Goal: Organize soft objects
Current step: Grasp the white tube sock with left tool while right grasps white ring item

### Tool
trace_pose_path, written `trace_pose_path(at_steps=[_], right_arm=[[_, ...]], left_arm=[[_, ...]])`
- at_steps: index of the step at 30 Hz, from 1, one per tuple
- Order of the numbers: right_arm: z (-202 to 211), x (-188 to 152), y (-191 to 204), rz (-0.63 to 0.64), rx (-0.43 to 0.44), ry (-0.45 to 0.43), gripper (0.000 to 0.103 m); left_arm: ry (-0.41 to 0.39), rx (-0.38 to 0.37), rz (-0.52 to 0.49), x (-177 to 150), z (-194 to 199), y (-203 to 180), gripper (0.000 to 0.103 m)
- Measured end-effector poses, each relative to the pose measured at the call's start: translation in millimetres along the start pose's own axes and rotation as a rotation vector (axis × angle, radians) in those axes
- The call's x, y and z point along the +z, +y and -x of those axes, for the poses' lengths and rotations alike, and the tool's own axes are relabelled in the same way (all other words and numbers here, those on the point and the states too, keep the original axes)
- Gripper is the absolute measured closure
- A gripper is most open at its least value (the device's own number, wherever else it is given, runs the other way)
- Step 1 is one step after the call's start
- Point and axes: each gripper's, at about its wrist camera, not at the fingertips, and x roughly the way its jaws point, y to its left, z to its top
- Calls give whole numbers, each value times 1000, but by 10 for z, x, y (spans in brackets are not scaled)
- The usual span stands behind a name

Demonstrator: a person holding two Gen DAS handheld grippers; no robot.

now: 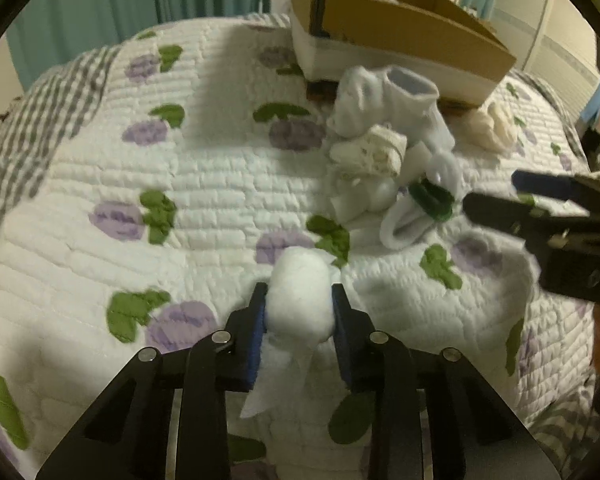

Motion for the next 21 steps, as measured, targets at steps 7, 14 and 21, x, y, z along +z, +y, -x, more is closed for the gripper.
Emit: trace_pose_path(at_steps=[7, 14, 21], right_arm=[[-305, 71, 143, 53, 22, 46, 20], [-596, 140, 147, 54, 33, 112, 54], [-373, 80, 145, 53, 66, 100, 70]], left_arm=[[-59, 19, 4, 248, 91, 120, 74], [-82, 20, -11, 301, 138, 140, 74], [-109, 11, -21, 334, 293, 55, 74]])
